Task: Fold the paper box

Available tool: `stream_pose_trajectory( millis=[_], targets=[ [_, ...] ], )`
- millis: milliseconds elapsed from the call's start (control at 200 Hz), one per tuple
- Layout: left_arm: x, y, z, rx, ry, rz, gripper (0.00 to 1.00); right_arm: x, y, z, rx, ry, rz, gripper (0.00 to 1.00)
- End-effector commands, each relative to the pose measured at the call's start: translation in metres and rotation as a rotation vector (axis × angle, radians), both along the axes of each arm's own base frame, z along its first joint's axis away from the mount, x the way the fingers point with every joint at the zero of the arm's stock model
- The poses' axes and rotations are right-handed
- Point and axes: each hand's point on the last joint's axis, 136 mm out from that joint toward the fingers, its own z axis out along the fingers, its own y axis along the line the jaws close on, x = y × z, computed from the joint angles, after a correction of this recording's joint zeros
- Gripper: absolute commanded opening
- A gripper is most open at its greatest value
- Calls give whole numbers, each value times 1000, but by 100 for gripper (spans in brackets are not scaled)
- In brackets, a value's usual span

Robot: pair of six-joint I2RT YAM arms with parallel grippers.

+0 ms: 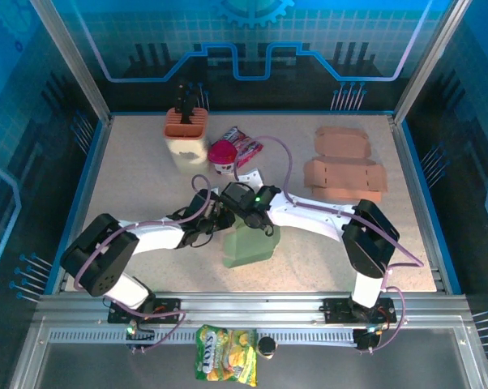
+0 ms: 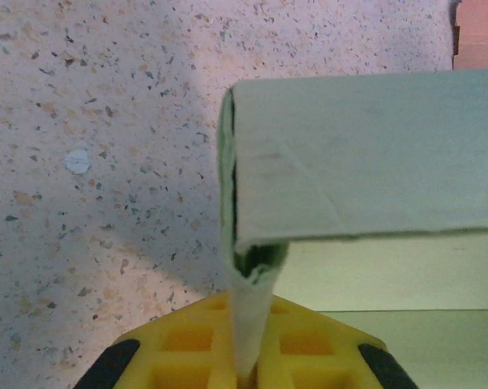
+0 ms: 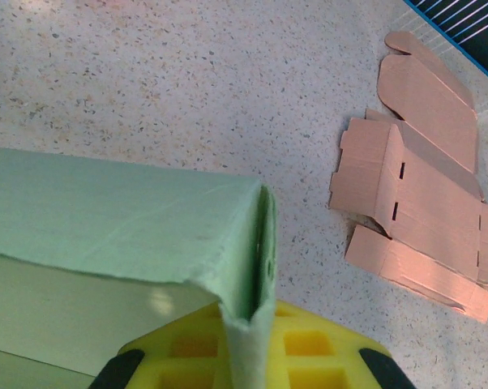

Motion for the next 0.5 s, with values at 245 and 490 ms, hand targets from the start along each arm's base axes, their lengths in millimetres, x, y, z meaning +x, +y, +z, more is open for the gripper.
stream_pose_trajectory(
  millis=[245,490],
  targets=[
    [-11,26,-36,120,76,78,14,-8,3,-3,-6,6,5,0],
    [-13,30,-42,148,90,82,15,-8,3,-2,-7,3,4,0]
  ],
)
